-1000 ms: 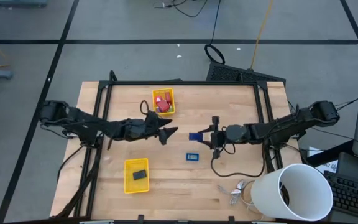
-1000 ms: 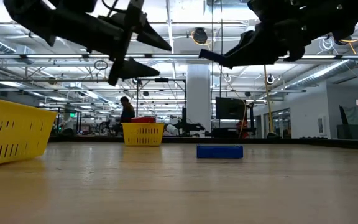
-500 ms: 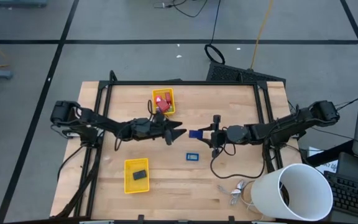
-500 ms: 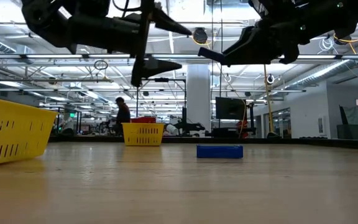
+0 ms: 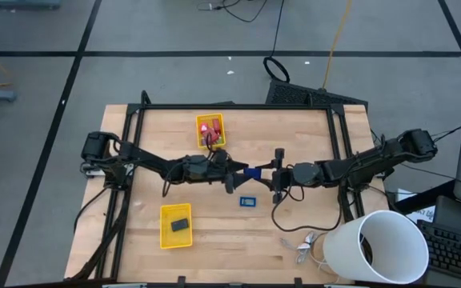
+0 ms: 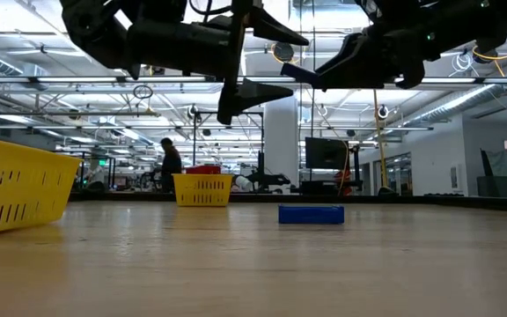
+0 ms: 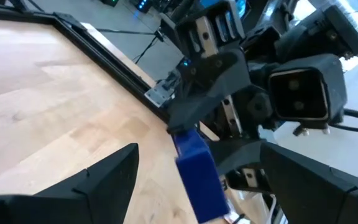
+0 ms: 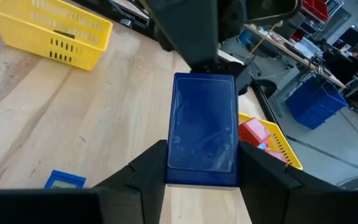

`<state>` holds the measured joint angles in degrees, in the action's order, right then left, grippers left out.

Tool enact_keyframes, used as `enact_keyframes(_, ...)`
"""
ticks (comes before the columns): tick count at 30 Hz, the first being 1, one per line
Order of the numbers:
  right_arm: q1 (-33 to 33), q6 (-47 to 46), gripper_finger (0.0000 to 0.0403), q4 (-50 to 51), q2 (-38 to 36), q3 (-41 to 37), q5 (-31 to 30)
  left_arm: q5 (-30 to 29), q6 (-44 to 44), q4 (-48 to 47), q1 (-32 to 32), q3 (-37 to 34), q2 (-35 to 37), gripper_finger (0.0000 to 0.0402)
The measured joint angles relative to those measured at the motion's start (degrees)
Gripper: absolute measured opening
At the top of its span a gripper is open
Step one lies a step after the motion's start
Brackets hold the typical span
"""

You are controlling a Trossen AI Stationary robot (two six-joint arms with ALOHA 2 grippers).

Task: Pick & Place Office items
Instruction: Put the top blue digital clock into the bottom yellow bin

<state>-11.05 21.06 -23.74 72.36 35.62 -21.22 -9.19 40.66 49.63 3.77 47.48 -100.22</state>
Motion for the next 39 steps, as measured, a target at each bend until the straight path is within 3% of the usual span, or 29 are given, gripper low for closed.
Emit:
enact_keyframes(33,0.04,0.9,0.016,-0.12,-0.04,0.0,-1.33,1.88,-1.29,0.57,-0.02,-0.12,0.02,0.0102)
enact_keyframes(39,0.04,0.92,0.0166,-0.1,-0.04,0.0,-1.56,1.62,-2.94,0.62,0.0,-0.13,0.02,0.0078)
